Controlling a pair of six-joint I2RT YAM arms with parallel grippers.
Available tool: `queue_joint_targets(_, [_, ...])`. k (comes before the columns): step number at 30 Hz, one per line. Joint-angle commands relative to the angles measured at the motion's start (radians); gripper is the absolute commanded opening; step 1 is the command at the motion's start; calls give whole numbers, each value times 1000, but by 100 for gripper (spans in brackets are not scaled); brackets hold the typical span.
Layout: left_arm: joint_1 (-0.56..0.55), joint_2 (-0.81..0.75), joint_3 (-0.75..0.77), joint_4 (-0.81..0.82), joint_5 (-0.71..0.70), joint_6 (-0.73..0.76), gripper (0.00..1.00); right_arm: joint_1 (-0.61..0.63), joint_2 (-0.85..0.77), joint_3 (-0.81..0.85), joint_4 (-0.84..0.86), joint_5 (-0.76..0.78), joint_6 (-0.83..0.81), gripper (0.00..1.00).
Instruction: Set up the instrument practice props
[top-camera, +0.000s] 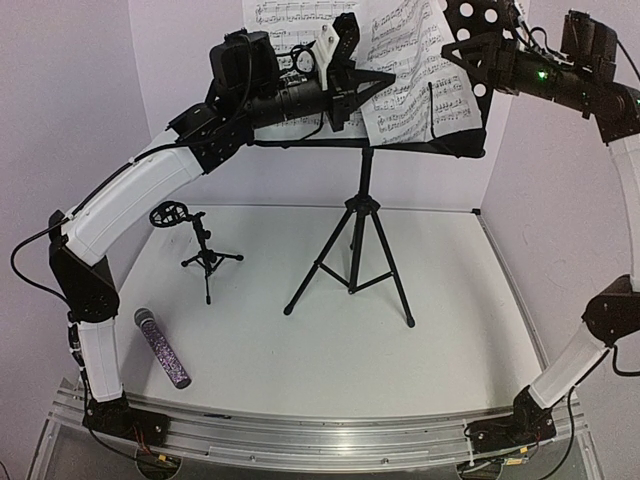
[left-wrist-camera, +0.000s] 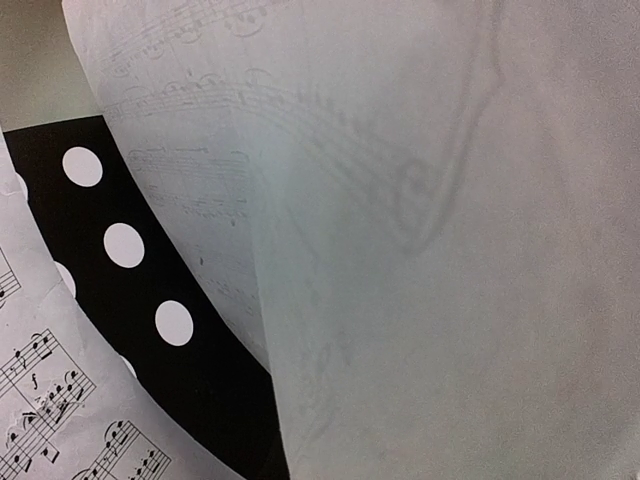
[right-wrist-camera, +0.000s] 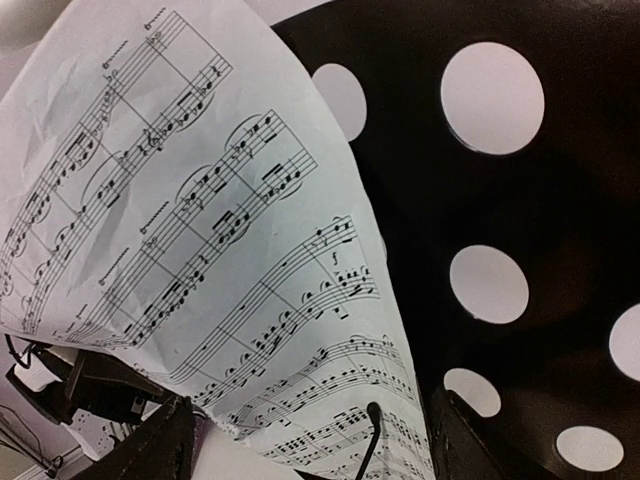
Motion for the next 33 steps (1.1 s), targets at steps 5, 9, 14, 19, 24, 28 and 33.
queue_joint_targets(5, [6, -57, -8, 29, -2, 17, 0, -13, -86, -41, 87, -32, 5, 73])
queue_joint_targets(9, [6, -53, -4, 29, 0, 17, 0, -19, -66, -48, 87, -4, 15, 68])
queue_joint_targets(14, [6, -53, -4, 28, 1, 16, 0, -20, -53, -62, 89, 40, -15, 63])
queue_joint_targets(19, [6, -51, -3, 32, 9, 12, 0, -20, -38, -67, 90, 39, -13, 60])
queue_joint_targets(24, [6, -53, -1, 30, 11, 11, 0, -19, -31, -82, 91, 37, -16, 55])
queue_joint_targets(28, [6, -53, -1, 27, 13, 10, 0, -20, -34, -86, 92, 47, -23, 50])
queue_joint_targets(33, [7, -52, -2, 28, 15, 7, 0, -20, -24, -87, 92, 65, -33, 47])
